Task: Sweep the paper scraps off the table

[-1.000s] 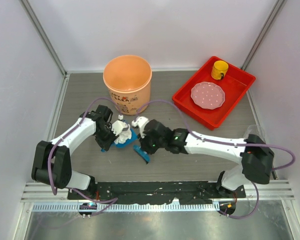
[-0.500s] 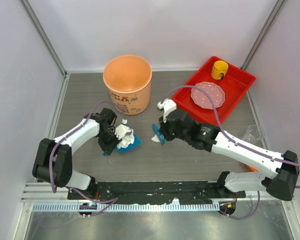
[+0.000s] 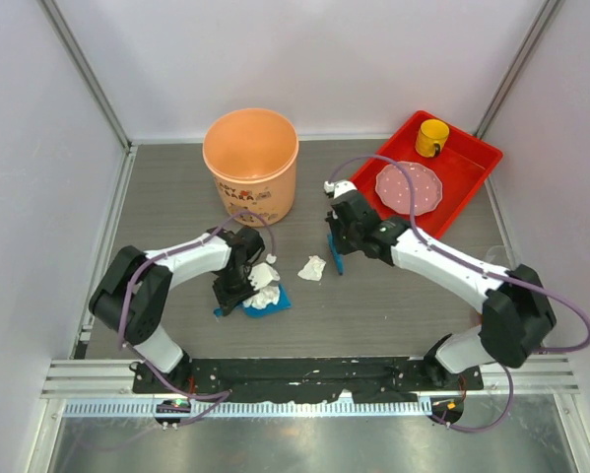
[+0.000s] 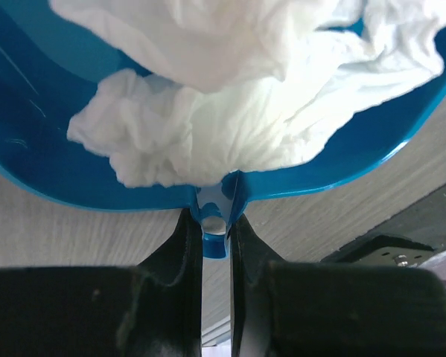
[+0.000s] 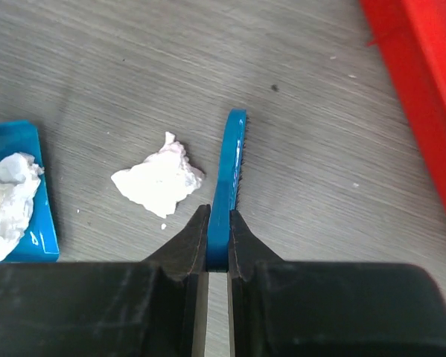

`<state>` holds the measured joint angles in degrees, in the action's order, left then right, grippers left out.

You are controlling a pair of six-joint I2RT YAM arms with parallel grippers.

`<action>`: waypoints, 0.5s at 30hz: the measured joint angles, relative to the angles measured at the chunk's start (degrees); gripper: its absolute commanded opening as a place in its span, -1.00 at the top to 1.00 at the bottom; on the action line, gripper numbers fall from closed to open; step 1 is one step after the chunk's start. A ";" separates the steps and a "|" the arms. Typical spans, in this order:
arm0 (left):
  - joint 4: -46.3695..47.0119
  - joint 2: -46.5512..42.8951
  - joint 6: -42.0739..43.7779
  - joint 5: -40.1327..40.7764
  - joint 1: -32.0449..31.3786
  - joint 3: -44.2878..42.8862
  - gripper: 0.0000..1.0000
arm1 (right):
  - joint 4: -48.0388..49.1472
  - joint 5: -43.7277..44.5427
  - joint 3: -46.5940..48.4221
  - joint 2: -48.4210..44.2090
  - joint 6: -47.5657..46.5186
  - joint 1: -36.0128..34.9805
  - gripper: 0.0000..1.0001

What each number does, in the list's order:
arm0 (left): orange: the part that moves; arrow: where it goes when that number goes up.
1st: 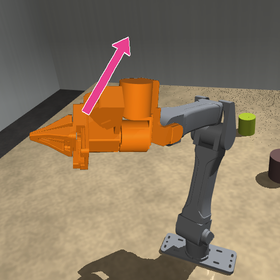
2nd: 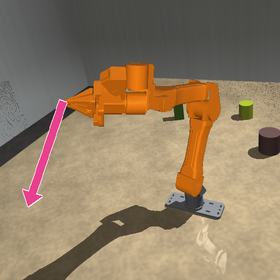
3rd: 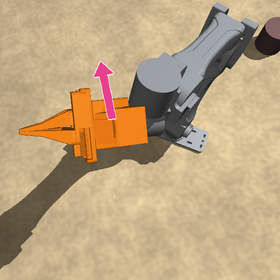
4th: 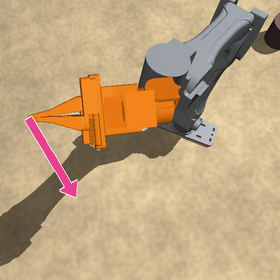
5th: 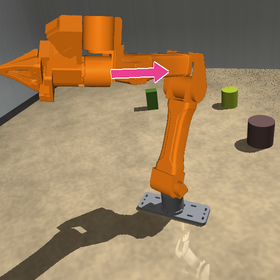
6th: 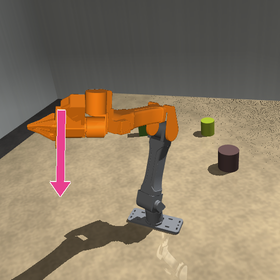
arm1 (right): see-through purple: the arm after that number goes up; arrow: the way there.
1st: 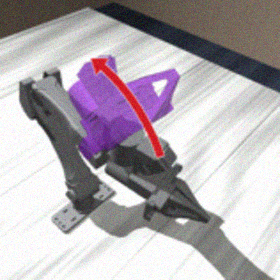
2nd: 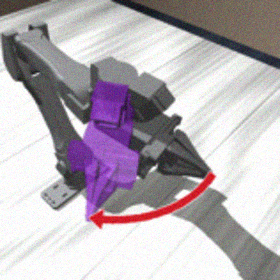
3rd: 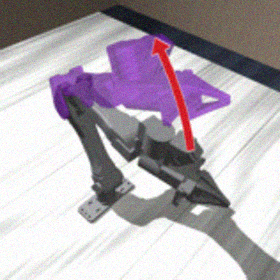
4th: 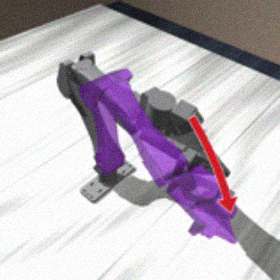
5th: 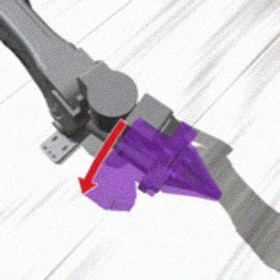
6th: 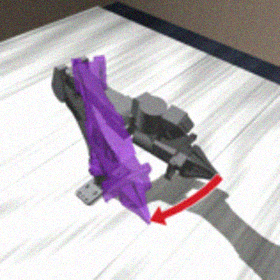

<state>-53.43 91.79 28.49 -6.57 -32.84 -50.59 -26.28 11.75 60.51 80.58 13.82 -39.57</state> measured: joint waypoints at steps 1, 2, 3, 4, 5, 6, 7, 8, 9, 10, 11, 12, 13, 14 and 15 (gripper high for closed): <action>-0.31 1.05 -0.61 0.96 -0.61 -0.94 1.00 | 0.85 -1.11 0.02 1.81 -0.02 -0.09 0.98; -0.22 1.64 -1.05 1.70 -1.09 -1.57 1.00 | 1.40 -1.95 0.02 3.13 0.04 -0.11 0.98; -0.09 2.36 -1.40 2.89 -1.77 -2.51 1.00 | 2.97 -3.56 0.13 4.28 0.26 -0.13 0.98; 0.04 2.89 -1.60 3.72 -2.19 -3.15 1.00 | 3.74 -4.44 0.57 5.05 0.28 -0.26 0.98; 0.04 3.52 -1.90 4.50 -2.67 -3.91 1.00 | 4.42 -5.57 0.79 5.57 0.35 -0.70 0.98; 0.07 4.07 -2.21 5.09 -2.99 -4.55 1.00 | 5.09 -6.60 0.81 5.81 0.63 -1.05 0.98; 0.07 4.79 -2.56 5.81 -3.30 -5.25 1.00 | 5.64 -7.78 0.81 5.86 1.07 -1.36 0.98; 0.04 5.31 -2.64 6.23 -3.52 -5.75 1.00 | 6.25 -9.05 0.81 5.86 1.68 -1.90 0.98; 0.04 5.68 -2.71 6.58 -3.58 -6.05 1.00 | 7.04 -10.36 0.79 5.86 2.45 -2.71 0.98; 0.04 6.03 -2.78 6.84 -3.69 -6.43 1.00 | 8.17 -12.37 0.57 5.86 3.96 -3.43 0.98; 0.04 6.36 -2.80 7.08 -3.78 -6.71 1.00 | 8.70 -13.35 0.46 5.86 4.68 -4.39 0.98; 0.02 6.62 -2.82 7.23 -3.80 -6.97 1.00 | 9.49 -14.62 0.20 5.84 5.88 -5.03 0.98; -0.02 6.86 -2.82 7.39 -3.80 -7.23 1.00 | 10.84 -16.00 -0.22 5.81 7.50 -5.77 0.98; -0.17 7.10 -2.82 7.41 -3.80 -7.50 1.00 | 12.04 -17.03 -0.61 5.77 9.07 -6.56 0.98; -0.28 7.26 -2.82 7.43 -3.80 -7.63 1.00 | 12.81 -17.42 -0.90 5.64 10.19 -7.08 0.98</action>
<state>-53.71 99.04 25.67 0.86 -36.64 -58.22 -13.47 -5.67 59.61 86.21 24.01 -46.65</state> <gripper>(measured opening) 0.141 0.149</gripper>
